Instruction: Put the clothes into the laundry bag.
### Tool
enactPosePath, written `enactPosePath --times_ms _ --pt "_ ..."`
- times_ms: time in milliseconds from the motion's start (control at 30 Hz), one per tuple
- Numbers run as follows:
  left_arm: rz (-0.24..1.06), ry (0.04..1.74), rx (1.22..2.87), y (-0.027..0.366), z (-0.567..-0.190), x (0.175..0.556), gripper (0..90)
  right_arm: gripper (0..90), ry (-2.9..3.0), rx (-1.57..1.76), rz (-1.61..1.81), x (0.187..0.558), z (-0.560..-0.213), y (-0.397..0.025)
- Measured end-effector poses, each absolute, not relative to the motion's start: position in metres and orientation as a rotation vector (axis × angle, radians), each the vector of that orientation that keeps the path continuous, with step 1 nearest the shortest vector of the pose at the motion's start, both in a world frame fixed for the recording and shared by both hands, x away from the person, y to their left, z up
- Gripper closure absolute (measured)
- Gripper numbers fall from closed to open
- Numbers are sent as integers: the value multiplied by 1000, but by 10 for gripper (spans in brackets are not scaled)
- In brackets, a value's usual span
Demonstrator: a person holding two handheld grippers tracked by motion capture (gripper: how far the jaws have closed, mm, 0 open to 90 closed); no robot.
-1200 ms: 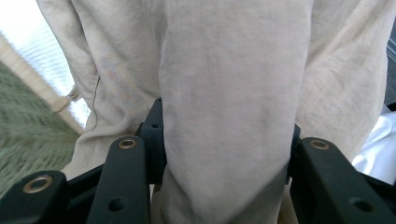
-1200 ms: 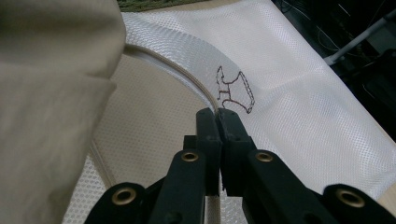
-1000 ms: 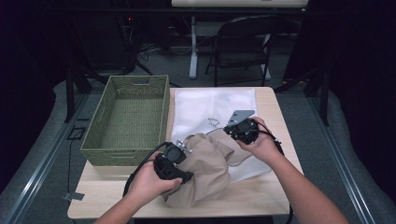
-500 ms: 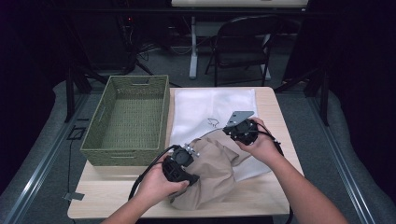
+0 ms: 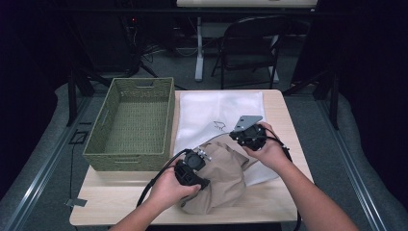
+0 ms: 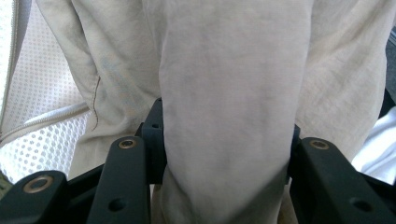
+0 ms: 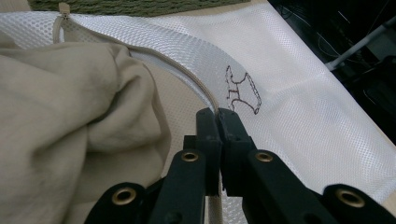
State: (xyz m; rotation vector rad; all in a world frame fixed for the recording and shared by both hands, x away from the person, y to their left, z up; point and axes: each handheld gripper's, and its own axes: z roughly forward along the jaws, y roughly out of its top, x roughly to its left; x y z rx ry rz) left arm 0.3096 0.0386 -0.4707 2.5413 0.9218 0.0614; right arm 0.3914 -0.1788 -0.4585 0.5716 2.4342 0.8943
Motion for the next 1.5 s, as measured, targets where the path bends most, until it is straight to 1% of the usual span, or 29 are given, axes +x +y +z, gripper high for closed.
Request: enactPosePath --times_ms 467,700,1067,1500 --pt "44 963 2530 30 -479 325 546 880 2426 565 917 387 -455 -181" --pt "72 984 2529 27 -484 333 546 880 2429 557 920 386 -456 -179" --pt "65 1050 2482 26 -488 348 546 880 2427 551 923 385 -455 -178" --pt "88 1122 2469 20 -495 364 546 881 2431 543 932 383 -455 -176"
